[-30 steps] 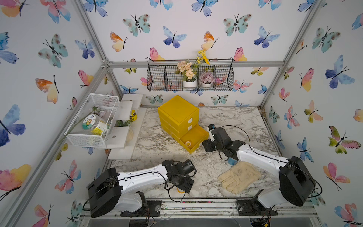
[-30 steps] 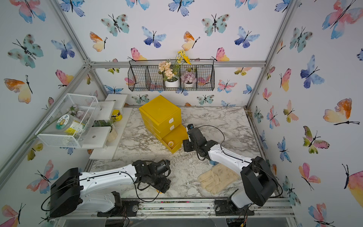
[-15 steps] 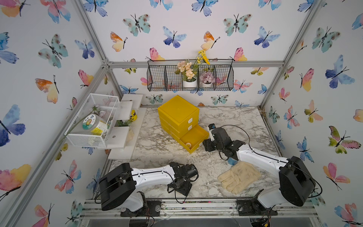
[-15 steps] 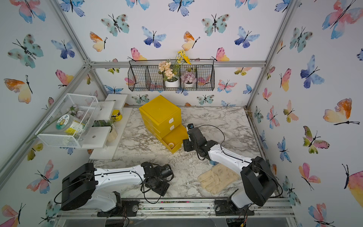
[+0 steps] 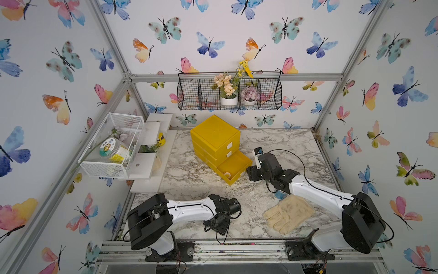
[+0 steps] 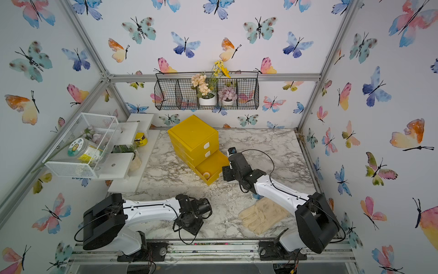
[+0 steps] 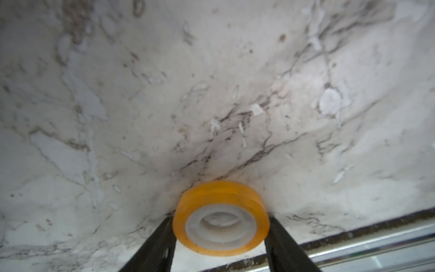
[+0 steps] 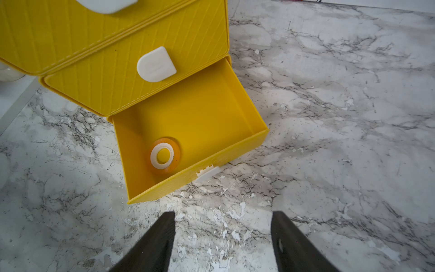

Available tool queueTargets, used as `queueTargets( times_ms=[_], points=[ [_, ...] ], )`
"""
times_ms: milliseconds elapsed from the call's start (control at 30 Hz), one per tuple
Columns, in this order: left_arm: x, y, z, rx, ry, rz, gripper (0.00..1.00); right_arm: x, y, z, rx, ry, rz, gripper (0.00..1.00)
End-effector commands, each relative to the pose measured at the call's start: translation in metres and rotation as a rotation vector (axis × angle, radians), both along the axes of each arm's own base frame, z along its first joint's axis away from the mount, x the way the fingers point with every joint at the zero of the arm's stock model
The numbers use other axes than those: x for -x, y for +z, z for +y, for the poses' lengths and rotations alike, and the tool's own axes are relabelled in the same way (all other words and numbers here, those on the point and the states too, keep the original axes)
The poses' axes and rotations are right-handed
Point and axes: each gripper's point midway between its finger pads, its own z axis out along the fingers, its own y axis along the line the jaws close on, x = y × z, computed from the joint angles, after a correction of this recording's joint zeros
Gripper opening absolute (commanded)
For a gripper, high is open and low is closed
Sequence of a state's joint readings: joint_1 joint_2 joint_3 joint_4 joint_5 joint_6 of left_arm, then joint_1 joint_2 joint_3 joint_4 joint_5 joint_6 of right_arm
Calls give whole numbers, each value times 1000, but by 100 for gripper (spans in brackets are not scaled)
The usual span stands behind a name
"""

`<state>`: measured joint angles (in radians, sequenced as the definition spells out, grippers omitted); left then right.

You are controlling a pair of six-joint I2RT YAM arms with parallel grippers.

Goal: Place the transparent tape into the drawer according to color
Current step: Pick up the tape at the center of the board.

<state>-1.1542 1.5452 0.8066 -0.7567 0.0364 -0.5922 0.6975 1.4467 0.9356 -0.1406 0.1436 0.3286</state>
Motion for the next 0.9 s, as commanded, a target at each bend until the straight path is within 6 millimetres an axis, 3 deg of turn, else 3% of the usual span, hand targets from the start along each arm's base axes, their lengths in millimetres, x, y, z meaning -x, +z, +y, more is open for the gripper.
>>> queueTargets(
  times_ms=[0,200,400,567,867],
  points=[
    [3,-14,-2,-6,-25,20,58,-4,3,-9,8,-30,-27,69],
    [-1,-9,-4,3,-26,-1,50,-5,1,-9,9,-31,-20,69],
    [-19,11,-12,33,-10,-62,46,-7,2,-12,9,-46,-23,70],
    [-49,45,-19,101,44,-143,46,-9,2,-16,4,-63,-21,70],
    [-126,113,-29,221,154,-328,46,-16,7,-27,-4,-111,-32,70]
  ],
)
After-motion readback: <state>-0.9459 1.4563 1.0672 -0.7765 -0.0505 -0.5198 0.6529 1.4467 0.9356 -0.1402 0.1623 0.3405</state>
